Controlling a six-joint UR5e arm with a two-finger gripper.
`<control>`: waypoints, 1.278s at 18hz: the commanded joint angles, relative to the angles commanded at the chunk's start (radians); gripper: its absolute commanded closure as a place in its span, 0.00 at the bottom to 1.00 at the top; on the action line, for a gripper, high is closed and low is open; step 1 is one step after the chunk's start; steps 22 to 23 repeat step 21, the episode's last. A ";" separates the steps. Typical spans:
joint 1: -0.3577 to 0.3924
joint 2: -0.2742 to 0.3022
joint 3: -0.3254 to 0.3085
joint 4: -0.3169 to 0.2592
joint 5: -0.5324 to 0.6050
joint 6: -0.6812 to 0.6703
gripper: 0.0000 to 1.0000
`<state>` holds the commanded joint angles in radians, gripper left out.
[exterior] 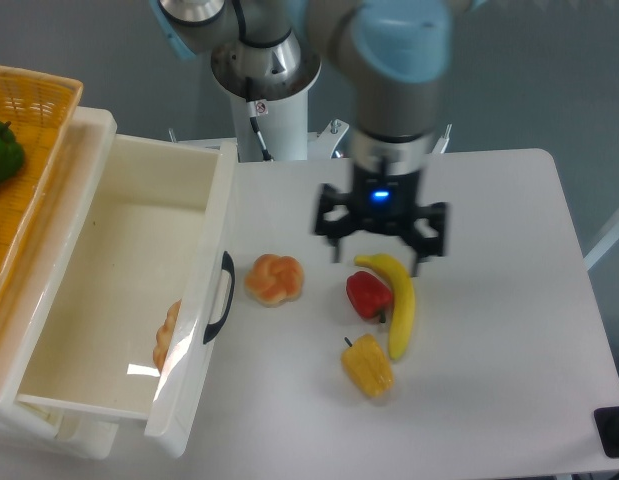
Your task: Place the donuts in the upper white drawer
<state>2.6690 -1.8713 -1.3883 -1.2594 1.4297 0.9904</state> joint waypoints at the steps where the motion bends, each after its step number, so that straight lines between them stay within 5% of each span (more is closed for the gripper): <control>1: 0.018 -0.014 0.000 0.002 0.015 0.051 0.00; 8: 0.068 -0.183 -0.002 0.115 0.166 0.232 0.00; 23: 0.065 -0.266 -0.003 0.132 0.199 0.234 0.00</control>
